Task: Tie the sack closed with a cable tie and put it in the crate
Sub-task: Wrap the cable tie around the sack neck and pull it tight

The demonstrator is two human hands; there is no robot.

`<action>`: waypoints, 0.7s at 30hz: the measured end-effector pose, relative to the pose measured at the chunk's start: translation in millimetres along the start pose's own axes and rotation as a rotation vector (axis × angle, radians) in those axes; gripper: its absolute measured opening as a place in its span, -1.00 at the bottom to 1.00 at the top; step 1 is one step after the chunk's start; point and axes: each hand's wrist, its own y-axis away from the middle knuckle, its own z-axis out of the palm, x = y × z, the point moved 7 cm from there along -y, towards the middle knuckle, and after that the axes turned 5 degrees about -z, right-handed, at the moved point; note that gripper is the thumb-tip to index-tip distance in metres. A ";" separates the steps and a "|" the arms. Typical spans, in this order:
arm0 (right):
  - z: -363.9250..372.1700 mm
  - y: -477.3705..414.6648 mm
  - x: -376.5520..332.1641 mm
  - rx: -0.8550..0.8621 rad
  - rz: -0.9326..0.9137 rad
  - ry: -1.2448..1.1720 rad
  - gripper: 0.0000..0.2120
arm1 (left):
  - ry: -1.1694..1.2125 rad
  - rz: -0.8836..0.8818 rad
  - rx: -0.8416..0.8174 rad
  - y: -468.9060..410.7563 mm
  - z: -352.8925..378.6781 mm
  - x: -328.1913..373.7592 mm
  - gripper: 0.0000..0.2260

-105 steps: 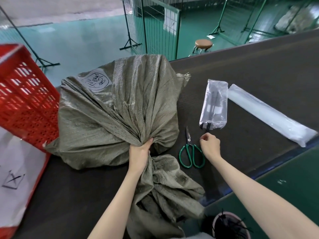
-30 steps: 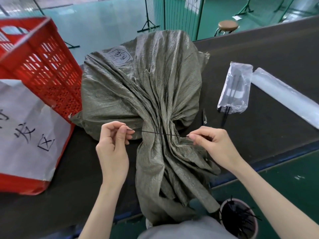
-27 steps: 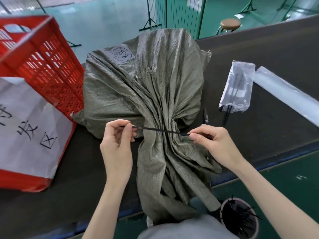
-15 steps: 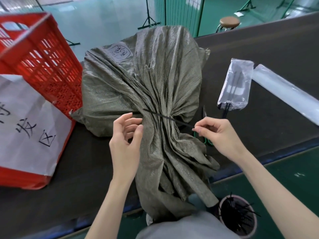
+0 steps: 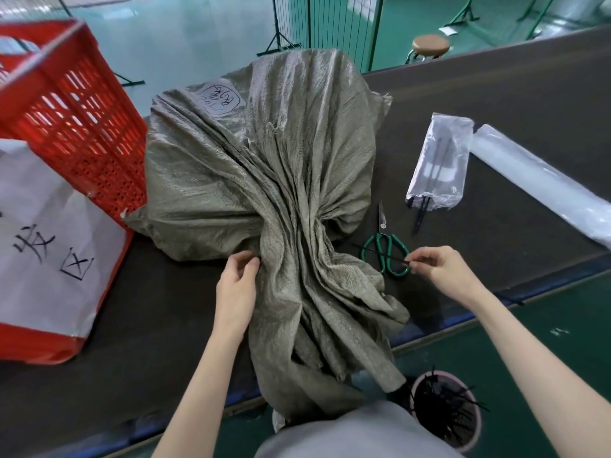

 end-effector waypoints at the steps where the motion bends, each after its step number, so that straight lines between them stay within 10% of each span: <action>1: 2.6 -2.0 -2.1 -0.011 -0.004 0.022 -0.83 | 0.008 -0.025 -0.007 -2.3 1.4 -3.7 -0.81; 16: 80.0 -57.1 -117.5 -0.310 -0.425 0.293 -0.83 | 0.161 -0.281 -0.063 1.0 17.9 -11.2 -0.71; 21: 100.0 -66.4 -112.8 -0.343 -0.314 0.385 -0.86 | 0.243 -0.367 -0.138 7.2 29.7 -11.5 -0.68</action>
